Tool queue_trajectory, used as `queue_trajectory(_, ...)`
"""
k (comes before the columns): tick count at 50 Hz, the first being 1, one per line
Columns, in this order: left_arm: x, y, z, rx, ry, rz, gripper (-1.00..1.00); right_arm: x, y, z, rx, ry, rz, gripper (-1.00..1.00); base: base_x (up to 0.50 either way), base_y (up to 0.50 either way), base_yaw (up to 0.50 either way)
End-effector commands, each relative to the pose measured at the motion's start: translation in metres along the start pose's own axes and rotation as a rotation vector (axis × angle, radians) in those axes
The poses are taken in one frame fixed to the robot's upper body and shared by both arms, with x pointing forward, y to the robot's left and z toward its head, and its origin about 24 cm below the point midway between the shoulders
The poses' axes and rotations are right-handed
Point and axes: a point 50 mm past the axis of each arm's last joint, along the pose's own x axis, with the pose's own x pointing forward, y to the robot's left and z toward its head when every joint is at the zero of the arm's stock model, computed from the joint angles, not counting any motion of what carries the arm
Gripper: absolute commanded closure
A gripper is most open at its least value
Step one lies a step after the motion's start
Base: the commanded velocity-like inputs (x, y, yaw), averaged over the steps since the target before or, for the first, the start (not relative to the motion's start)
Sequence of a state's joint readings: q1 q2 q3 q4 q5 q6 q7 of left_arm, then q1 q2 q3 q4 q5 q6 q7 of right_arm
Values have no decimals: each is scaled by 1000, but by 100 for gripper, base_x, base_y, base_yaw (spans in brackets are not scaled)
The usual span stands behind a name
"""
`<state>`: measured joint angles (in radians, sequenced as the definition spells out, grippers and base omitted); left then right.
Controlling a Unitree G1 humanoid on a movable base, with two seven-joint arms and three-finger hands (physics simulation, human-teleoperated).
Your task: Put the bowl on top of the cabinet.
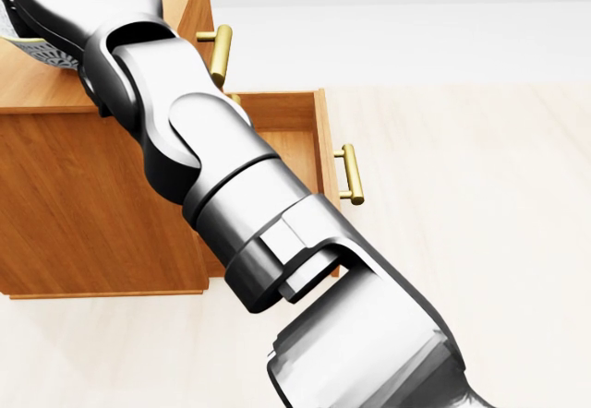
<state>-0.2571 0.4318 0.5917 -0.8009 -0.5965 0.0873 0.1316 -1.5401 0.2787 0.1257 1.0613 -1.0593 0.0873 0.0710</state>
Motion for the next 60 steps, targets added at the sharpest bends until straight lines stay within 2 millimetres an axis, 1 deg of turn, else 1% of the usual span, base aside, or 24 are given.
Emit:
queue_trajectory(1,-1,-1,0,-1,4,-3,-89,-2,13,-8,1,25,19,100,0,0,0)
queue_trajectory(8,-1,-1,-1,-1,3,-4,-89,-2,12,-9,-2,28,18,100,0,0,0)
queue_trajectory(9,-1,-1,-1,-1,3,-4,-89,-2,12,-9,-3,27,18,76,0,0,0)
queue_trajectory(10,-1,-1,-1,0,4,-4,-90,-2,11,-9,-4,27,17,19,0,0,0)
queue_trajectory(11,-1,-1,-2,2,8,-4,-89,-2,11,-10,-7,28,19,-68,0,0,0)
queue_trajectory(12,-1,-1,-2,3,8,-4,-89,-2,11,-10,-9,28,19,-100,0,0,0)
queue_trajectory(20,-1,-2,-2,5,7,-6,-89,-1,0,-9,-14,19,0,-100,0,0,0)
queue_trajectory(34,-3,-4,-6,15,21,-16,-89,0,-39,5,-33,-34,-73,-100,0,0,0)
queue_trajectory(38,-3,-4,-6,16,19,-17,-89,-1,-56,12,-37,-58,-102,-100,0,0,0)
queue_trajectory(39,-3,-4,-6,16,19,-16,-89,-1,-64,15,-39,-67,-116,-100,0,0,0)
queue_trajectory(40,-3,-4,-6,16,18,-16,-89,-2,-68,16,-40,-71,-123,-100,0,0,0)
queue_trajectory(43,-3,-4,-5,15,16,-17,-90,-4,-88,22,-47,-93,-157,-100,0,0,0)
queue_trajectory(45,-3,-4,-4,14,14,-18,-89,-5,-97,25,-51,-102,-172,-100,0,0,0)
queue_trajectory(46,-3,-4,-4,14,12,-18,-89,-7,-106,27,-54,-111,-186,-100,0,0,0)
queue_trajectory(48,-3,-4,-3,12,6,-18,-89,-10,-118,29,-58,-120,-210,-100,0,0,0)
queue_trajectory(55,-4,-5,-4,16,11,-20,-89,-20,-149,36,-72,-154,-270,-100,0,0,0)
queue_trajectory(56,-4,-5,-4,17,13,-20,-89,-22,-156,37,-76,-160,-282,-100,0,0,0)
queue_trajectory(59,-4,-5,-4,19,14,-22,-90,-27,-165,39,-85,-171,-301,-100,0,0,0)
queue_trajectory(60,-4,-5,-4,20,14,-22,-90,-27,-165,39,-86,-172,-302,-100,0,0,0)
